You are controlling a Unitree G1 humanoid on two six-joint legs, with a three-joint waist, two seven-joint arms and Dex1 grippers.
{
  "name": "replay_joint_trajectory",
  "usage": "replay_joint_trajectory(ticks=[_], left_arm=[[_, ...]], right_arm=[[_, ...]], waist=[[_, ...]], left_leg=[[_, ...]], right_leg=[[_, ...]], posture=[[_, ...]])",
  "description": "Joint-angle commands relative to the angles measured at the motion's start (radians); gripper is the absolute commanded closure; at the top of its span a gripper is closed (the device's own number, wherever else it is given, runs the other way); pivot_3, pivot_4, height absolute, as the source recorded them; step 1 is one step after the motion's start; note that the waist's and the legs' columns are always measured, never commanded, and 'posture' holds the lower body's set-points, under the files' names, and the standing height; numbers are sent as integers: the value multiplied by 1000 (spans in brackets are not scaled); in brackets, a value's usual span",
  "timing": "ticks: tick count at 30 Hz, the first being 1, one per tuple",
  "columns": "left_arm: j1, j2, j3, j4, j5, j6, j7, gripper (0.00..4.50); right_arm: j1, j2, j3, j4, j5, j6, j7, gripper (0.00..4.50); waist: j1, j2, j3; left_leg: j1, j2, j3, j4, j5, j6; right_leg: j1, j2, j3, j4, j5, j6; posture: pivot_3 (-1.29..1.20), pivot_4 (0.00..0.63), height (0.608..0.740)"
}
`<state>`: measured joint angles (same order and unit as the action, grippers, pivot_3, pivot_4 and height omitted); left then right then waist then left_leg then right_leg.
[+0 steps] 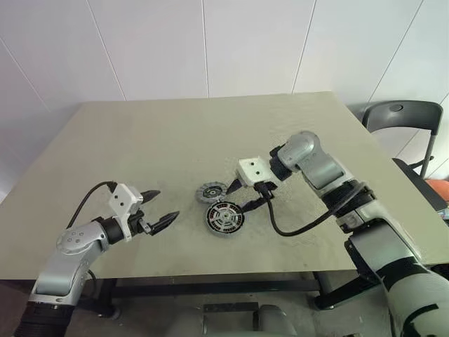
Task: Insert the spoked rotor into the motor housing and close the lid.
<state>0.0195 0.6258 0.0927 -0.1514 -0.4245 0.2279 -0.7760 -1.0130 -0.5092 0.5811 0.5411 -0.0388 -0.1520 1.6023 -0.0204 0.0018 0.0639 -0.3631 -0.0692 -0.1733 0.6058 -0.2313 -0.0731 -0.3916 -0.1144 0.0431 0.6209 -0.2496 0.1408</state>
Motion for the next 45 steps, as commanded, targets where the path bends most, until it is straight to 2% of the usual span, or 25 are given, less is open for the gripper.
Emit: replay_joint_trajectory(ticks=[1,3,5,16,19,25,31,36,38,40,45], left_arm=[[10,-5,30,-50,5,-17,12,0],[19,-11,33,-60,6,-14,19,0],[26,-7,34,-74,-19,15,7,0],[21,-10,56,-89,-25,36,12,0],[12,-13,54,-83,-20,31,15,0],[-3,-20,46,-75,-11,23,18,0],[-7,-25,44,-73,-4,21,18,0],[-9,-31,45,-74,1,21,18,0],[-9,-34,44,-74,3,22,19,0],[-8,-37,44,-75,5,22,20,0],[-4,-40,45,-77,5,24,23,0]], right_arm=[[-49,-4,63,84,-73,-228,7,28],[-68,18,81,165,-157,-393,-66,7],[-80,34,92,222,-191,-467,-81,7],[-89,89,89,346,-265,-585,-111,7],[-79,96,92,345,-278,-590,-117,579],[-65,116,104,331,-311,-576,-153,2618],[-47,133,85,271,-327,-458,-177,4470],[-9,148,45,146,-296,-259,-149,4470],[15,155,26,66,-282,-123,-134,4470],[34,169,12,-46,-245,97,-59,4470],[41,160,35,-207,-181,378,11,4470]], waist=[[0,0,0],[-1,0,0],[-3,0,0],[-24,0,0],[-26,0,0],[-25,0,0],[-26,-1,-1],[-27,-1,-1],[-28,-1,-1],[-26,-1,-1],[-23,-1,0]], left_leg=[[0,0,0,0,0,0],[1,0,0,0,0,0],[2,0,0,0,0,0],[7,0,0,1,0,0],[7,0,0,0,0,0],[8,0,0,0,0,0],[9,0,0,0,0,0],[9,0,-1,1,0,0],[9,0,0,1,0,0],[9,0,-1,1,0,0],[5,0,0,1,0,0]], right_leg=[[0,0,0,0,0,0],[0,0,0,1,0,-1],[0,0,0,2,-1,-3],[2,0,2,8,-2,-3],[2,0,3,9,-2,-3],[2,1,3,9,-2,-3],[2,1,3,9,-3,-3],[2,3,5,10,-3,-3],[2,3,5,10,-3,-3],[2,3,5,10,-3,-4],[-2,2,5,10,-2,-3]], posture=[[0,0,740],[0,0,740],[0,0,740],[0,0,740],[0,0,740],[0,0,740],[0,0,740],[0,0,740],[0,0,740],[0,0,740],[0,0,740]])
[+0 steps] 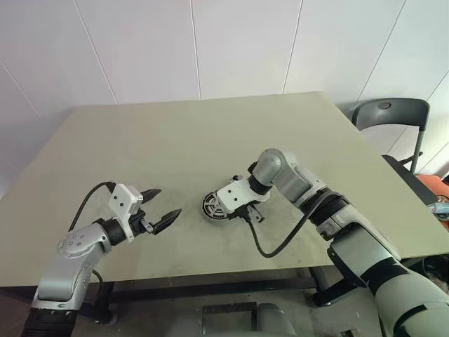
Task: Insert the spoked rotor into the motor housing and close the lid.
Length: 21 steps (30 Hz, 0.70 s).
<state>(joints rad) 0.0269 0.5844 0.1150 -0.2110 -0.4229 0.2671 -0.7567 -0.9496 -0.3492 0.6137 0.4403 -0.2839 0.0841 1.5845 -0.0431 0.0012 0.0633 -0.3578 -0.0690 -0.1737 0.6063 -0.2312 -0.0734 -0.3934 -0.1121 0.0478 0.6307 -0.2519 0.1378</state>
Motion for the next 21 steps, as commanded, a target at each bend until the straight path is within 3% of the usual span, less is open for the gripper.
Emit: replay_joint_trajectory(ticks=[1,6,13,16,21], left_arm=[[-10,0,23,-18,4,-15,6,0],[-9,-3,21,-17,6,-14,12,0],[-11,-4,20,-14,6,-13,15,0],[-10,-5,19,-15,6,-12,17,0],[-13,-5,17,-11,2,-10,14,0]], right_arm=[[-24,-5,16,-139,81,222,30,4470],[-26,-1,38,-229,125,438,30,4470],[-31,-11,64,-179,86,325,-14,4470],[-31,-31,58,-191,99,327,5,3847],[-40,-41,6,-241,158,406,11,2189]], waist=[[0,0,0],[1,0,0],[-1,0,0],[0,0,0],[-1,0,0]], left_leg=[[-1,0,0,0,0,0],[-1,0,0,0,0,0],[-1,0,1,0,0,0],[-1,0,1,0,0,0],[-1,0,1,0,0,0]], right_leg=[[-1,0,0,0,0,0],[-1,0,0,0,0,0],[-1,0,0,-1,-1,1],[-1,0,0,-1,0,1],[-1,0,0,-1,0,1]], posture=[[0,0,740],[0,0,740],[0,0,740],[0,0,740],[0,0,740]])
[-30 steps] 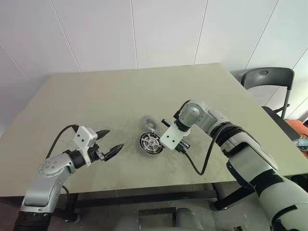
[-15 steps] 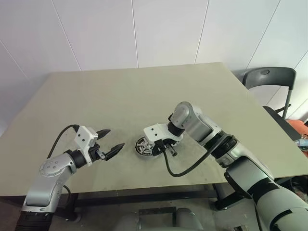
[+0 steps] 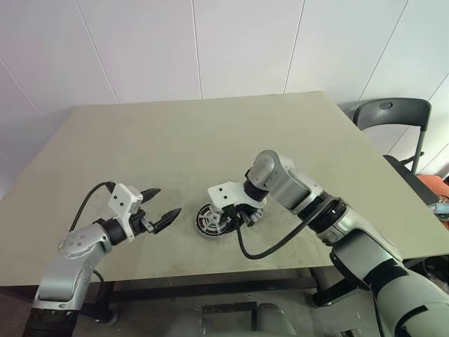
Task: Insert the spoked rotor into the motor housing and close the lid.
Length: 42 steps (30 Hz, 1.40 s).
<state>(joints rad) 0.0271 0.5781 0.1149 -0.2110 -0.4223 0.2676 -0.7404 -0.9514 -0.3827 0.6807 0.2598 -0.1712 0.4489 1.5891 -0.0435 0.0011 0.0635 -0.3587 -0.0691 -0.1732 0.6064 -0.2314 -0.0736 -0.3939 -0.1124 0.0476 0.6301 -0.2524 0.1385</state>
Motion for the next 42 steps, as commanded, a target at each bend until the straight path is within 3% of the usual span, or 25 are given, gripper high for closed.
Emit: replay_joint_trajectory(ticks=[1,6,7,14,19,25,35,42], left_arm=[[-15,2,17,-8,1,-11,-4,0],[-18,0,23,-9,-7,-15,-11,0],[-16,-1,27,-13,-13,-14,-13,0],[-20,6,46,-2,-28,-17,-42,0],[-32,2,73,2,-48,-3,-45,0],[-13,0,78,-6,-49,0,-43,0],[-6,-7,68,-8,-40,-6,-41,0],[-17,-14,61,-1,-31,-9,-39,0]], right_arm=[[-40,-6,-88,-82,71,88,3,1877],[-36,-21,-271,-113,233,414,-50,151],[-27,-33,-311,-114,259,472,-73,33],[122,-65,-603,-197,421,985,-310,33],[196,-40,-765,-246,511,1160,-474,33],[295,-141,-749,-215,801,1166,-604,33],[320,-230,-715,-23,1161,1166,-978,33],[346,-196,-712,38,1290,1166,-1163,33]], waist=[[0,0,0],[2,0,0],[4,0,0],[25,-1,0],[28,0,0],[30,-1,0],[29,-1,0],[28,-1,0]], left_leg=[[0,0,0,0,0,0],[0,0,0,0,0,0],[0,0,0,0,0,0],[-4,0,0,1,0,0],[-16,-1,1,4,0,0],[-16,-1,1,5,0,1],[-16,-1,2,5,0,1],[-15,-1,2,6,0,1]], right_leg=[[0,0,0,0,0,0],[0,0,0,0,0,0],[0,0,0,0,0,0],[-3,-1,0,-2,0,-1],[-14,-1,0,0,5,-2],[-11,-1,0,-2,1,-1],[-11,-1,0,-3,1,-1],[-10,-1,0,-3,1,-1]], posture=[[0,0,740],[0,0,740],[0,0,740],[0,0,740],[0,0,740],[0,0,740],[0,0,740],[0,0,740]])
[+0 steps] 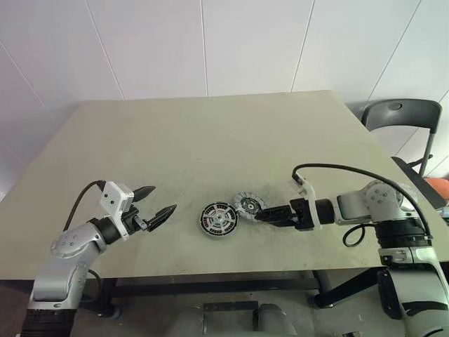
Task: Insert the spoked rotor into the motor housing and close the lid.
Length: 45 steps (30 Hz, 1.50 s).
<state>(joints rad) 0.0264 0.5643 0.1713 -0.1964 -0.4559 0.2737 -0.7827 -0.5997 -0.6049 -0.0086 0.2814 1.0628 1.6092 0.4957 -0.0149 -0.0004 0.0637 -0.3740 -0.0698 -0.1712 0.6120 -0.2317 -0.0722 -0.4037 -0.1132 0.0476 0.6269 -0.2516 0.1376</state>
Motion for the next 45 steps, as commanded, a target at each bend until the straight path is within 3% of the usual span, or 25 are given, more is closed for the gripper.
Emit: replay_joint_trajectory(ticks=[1,14,17,22,29,39,45], left_arm=[[-16,-2,6,-16,3,-15,4,0],[-21,-8,6,-14,13,-15,3,0],[-23,-7,7,-12,14,-16,3,0],[-22,-7,8,-14,15,-15,5,0],[-29,-3,5,-9,19,-16,0,0],[-58,-2,-3,14,30,-17,-15,0],[-67,-1,-5,21,36,-16,-20,0]], right_arm=[[-2,32,-24,22,71,5,-86,33],[-32,205,-231,88,1,5,-276,33],[-33,228,-268,83,-29,3,-289,569],[-24,249,-317,46,-72,-20,-282,2302],[25,228,-242,-152,-103,-104,-171,4488],[126,73,76,-439,-274,-398,109,4488],[149,8,217,-498,-421,-583,209,4488]], waist=[[-2,0,0],[-6,0,0],[-5,0,0],[-3,0,0],[-4,0,0],[-5,0,0],[-4,0,0]], left_leg=[[0,0,0,0,0,0],[3,2,0,2,0,0],[3,3,0,2,0,0],[2,4,0,1,0,0],[2,4,0,1,0,0],[0,5,0,-1,0,0],[0,5,1,-2,-2,3]], right_leg=[[0,0,0,0,0,0],[3,3,0,1,1,0],[3,4,0,1,1,-1],[2,4,0,0,1,-1],[1,5,0,0,1,-1],[1,5,0,-5,1,0],[1,5,0,-8,1,0]], posture=[[0,0,740],[0,0,740],[0,0,740],[0,0,740],[0,0,740],[0,0,740],[0,0,740]])
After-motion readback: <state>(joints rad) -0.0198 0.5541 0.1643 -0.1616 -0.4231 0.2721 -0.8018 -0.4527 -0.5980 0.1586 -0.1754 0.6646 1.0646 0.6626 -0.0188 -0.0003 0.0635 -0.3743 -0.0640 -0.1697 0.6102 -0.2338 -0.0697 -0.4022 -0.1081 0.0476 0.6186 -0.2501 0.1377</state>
